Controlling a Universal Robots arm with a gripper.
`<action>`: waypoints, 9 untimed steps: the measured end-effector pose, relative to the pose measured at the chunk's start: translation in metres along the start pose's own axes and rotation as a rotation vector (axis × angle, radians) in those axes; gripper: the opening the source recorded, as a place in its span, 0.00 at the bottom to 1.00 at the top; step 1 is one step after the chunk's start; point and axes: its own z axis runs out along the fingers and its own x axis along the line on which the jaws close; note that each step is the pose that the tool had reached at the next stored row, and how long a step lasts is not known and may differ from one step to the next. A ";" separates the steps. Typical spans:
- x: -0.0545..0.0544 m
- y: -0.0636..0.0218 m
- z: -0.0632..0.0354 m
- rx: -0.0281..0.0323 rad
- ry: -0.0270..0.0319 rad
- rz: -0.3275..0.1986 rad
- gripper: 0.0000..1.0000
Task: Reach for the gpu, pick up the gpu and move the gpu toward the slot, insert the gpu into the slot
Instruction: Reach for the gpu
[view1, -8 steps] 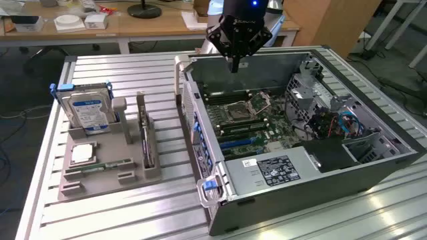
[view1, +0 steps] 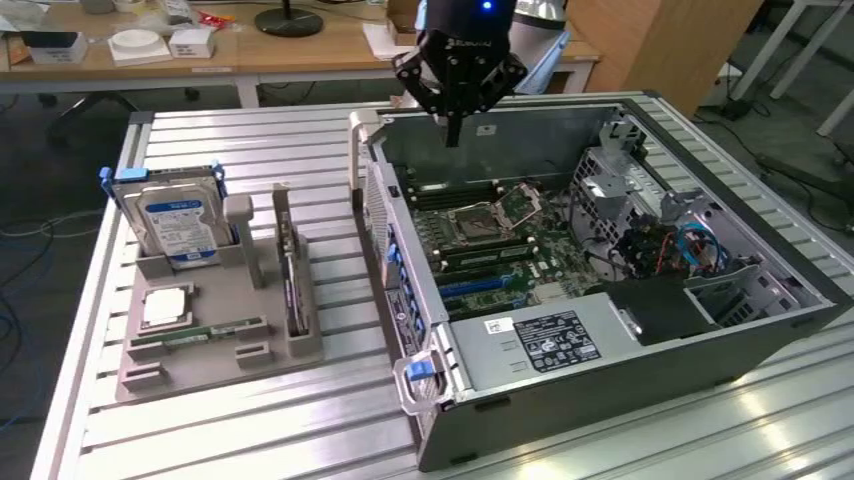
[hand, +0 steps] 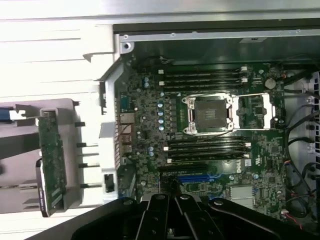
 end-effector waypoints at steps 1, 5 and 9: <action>0.005 -0.0004 -0.0001 -0.0001 -0.0001 0.000 0.10; 0.023 -0.0018 -0.0006 0.0000 0.0000 0.000 0.10; 0.041 -0.0032 -0.0009 -0.0001 -0.0001 0.000 0.10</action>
